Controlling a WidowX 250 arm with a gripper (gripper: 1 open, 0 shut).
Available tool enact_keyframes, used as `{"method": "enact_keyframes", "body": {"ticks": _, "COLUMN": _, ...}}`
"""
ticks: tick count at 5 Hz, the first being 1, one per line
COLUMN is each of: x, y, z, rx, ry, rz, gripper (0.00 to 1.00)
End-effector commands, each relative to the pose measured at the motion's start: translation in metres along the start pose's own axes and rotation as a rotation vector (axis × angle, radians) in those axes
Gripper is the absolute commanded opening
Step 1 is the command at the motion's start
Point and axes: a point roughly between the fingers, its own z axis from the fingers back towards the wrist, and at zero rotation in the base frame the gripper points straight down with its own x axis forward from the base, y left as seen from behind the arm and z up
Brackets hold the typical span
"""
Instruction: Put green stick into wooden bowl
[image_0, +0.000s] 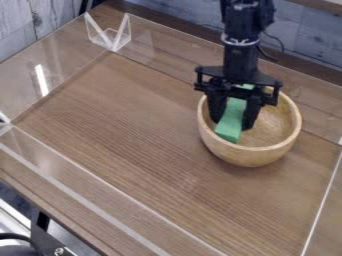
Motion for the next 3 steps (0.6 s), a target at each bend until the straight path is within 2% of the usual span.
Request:
{"method": "enact_keyframes", "body": {"ticks": 1, "x": 0.0015, "y": -0.0055, "z": 0.0245, "rx": -0.013, "ry": -0.084, "rz": -0.034, "gripper": 0.00}}
{"method": "enact_keyframes", "body": {"ticks": 3, "x": 0.0016, "y": -0.0046, "z": 0.0219, "rx": -0.009, "ry": -0.101, "rz": -0.051, "gripper": 0.00}}
